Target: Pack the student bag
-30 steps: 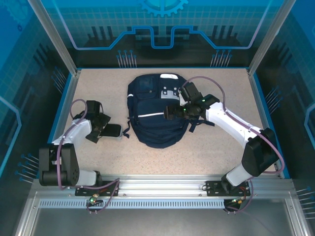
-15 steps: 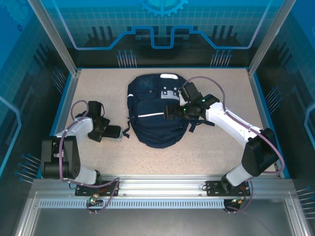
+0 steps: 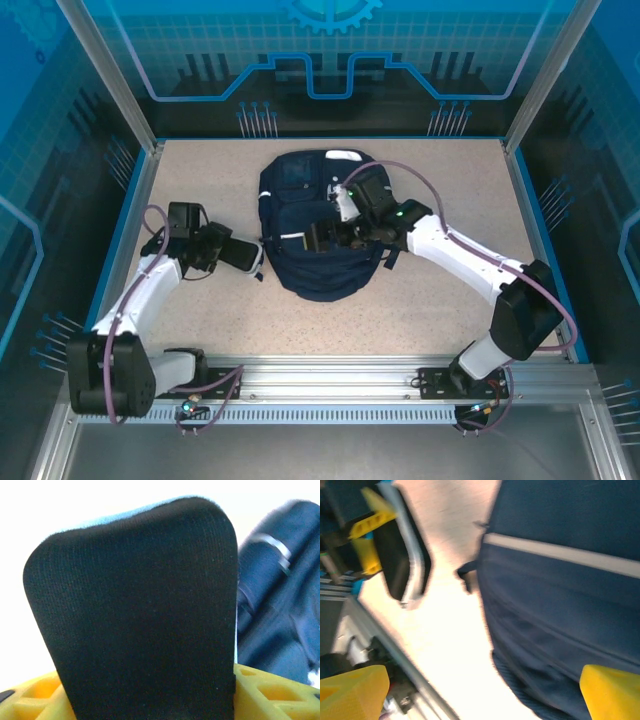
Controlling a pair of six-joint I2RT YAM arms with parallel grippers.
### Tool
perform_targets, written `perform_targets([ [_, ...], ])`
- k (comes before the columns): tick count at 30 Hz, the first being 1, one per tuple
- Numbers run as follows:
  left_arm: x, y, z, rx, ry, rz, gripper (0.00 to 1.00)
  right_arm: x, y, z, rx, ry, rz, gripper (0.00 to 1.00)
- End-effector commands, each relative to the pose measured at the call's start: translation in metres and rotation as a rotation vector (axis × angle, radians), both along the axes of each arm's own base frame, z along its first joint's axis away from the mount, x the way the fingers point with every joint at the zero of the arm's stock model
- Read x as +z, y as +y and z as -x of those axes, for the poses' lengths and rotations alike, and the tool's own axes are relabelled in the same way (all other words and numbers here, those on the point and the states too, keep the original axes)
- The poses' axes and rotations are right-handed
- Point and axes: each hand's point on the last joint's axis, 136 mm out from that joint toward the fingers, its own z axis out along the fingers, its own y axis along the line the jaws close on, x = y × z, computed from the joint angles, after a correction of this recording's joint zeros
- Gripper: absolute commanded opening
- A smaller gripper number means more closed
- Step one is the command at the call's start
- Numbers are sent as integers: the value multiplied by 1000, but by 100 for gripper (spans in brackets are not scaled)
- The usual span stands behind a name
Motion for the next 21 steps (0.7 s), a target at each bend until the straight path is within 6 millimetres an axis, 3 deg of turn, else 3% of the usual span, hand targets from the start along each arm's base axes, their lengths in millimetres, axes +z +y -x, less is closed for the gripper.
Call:
perform_targets([
  [1, 30, -35, 1, -128, -62, 98, 59, 18, 47, 18, 116, 48, -153, 99],
  [6, 48, -66, -3, -215, -115, 186, 58, 16, 86, 31, 194, 100, -173, 97],
  [12, 59, -88, -5, -296, -139, 241, 57, 6, 99, 23, 173, 125, -178, 90],
  [18, 60, -94, -5, -324, -148, 249, 63, 12, 95, 8, 116, 86, -219, 58],
  [21, 62, -92, -4, -339, -167, 218, 76, 14, 79, 1, 65, 70, -223, 41],
])
